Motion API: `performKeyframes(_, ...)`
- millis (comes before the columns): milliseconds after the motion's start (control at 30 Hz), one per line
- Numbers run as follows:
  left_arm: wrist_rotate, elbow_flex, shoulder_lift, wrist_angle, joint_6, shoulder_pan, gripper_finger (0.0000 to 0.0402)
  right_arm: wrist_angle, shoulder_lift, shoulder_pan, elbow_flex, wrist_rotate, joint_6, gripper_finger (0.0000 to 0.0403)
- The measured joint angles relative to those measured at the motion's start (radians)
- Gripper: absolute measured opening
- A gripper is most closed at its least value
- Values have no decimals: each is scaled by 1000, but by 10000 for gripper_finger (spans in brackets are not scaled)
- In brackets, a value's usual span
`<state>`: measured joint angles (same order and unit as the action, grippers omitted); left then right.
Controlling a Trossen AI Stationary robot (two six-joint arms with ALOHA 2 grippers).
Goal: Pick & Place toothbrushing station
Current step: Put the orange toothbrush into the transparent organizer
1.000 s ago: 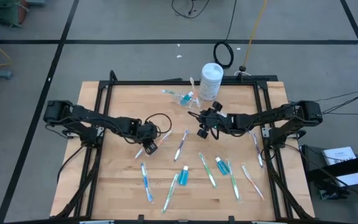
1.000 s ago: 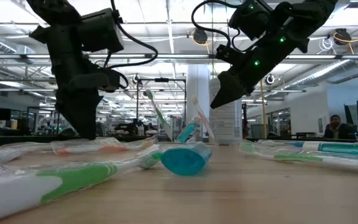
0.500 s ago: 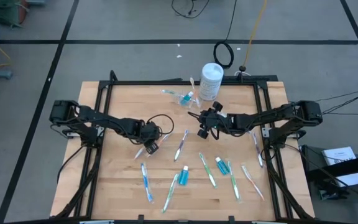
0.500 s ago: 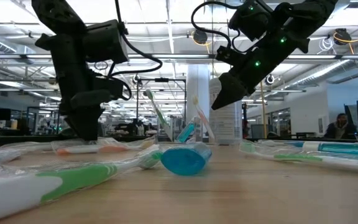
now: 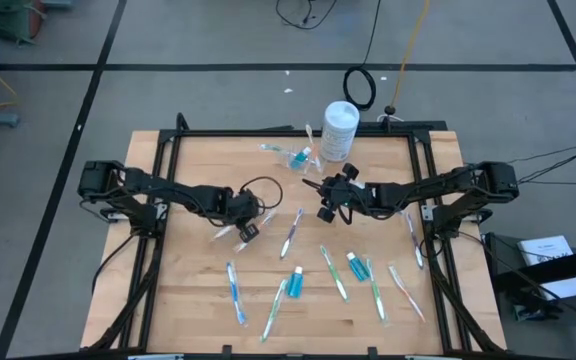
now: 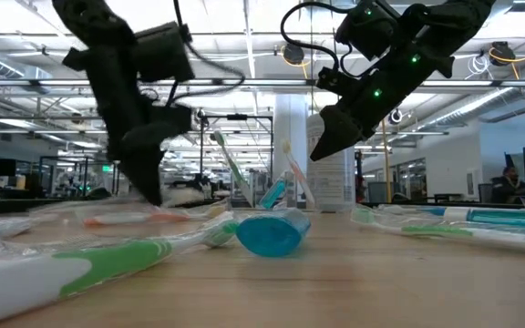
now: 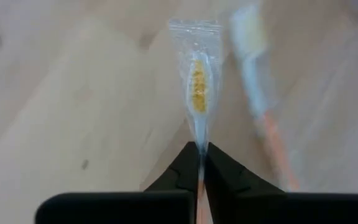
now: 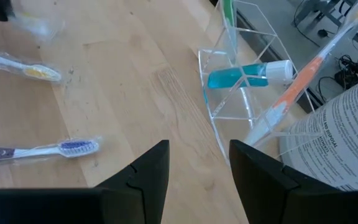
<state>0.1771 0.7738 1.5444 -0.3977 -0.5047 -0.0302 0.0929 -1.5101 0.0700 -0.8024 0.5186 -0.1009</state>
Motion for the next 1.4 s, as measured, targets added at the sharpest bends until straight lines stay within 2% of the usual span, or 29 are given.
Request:
performKeyframes(100, 0, 31, -19, 8, 49, -17, 26, 0, 0, 0, 0, 0, 0, 160)
performKeyframes(200, 46, 73, -37, 14, 106, -40, 27, 0, 0, 0, 0, 0, -9, 160)
performKeyframes(367, 94, 151, -39, 80, 183, -85, 8, 0, 0, 0, 0, 0, -45, 160)
performKeyframes(533, 97, 187, -40, 345, 239, -133, 14, 0, 0, 0, 0, -7, -68, 160)
performKeyframes(700, 107, 192, -40, 653, 317, -185, 22, 0, 0, 0, 0, -96, -96, 160)
performKeyframes(867, 184, 192, -40, 836, 397, -225, 4, 0, 0, 0, 0, -187, -97, 160)
performKeyframes(1000, 247, 192, -33, 943, 471, -258, 17, 8, 0, 0, 9, -232, -98, 160)
performKeyframes(1100, 234, 192, -24, 1029, 496, -300, 14, 10, -1, 0, 32, -234, -98, 160)
performKeyframes(1267, 80, 192, 42, 1113, 378, -374, 7, 15, -1, 11, 61, -234, -97, 160)
performKeyframes(1400, 119, 191, 151, 1227, 383, -388, 7, 83, -1, 23, 76, -233, -97, 160)
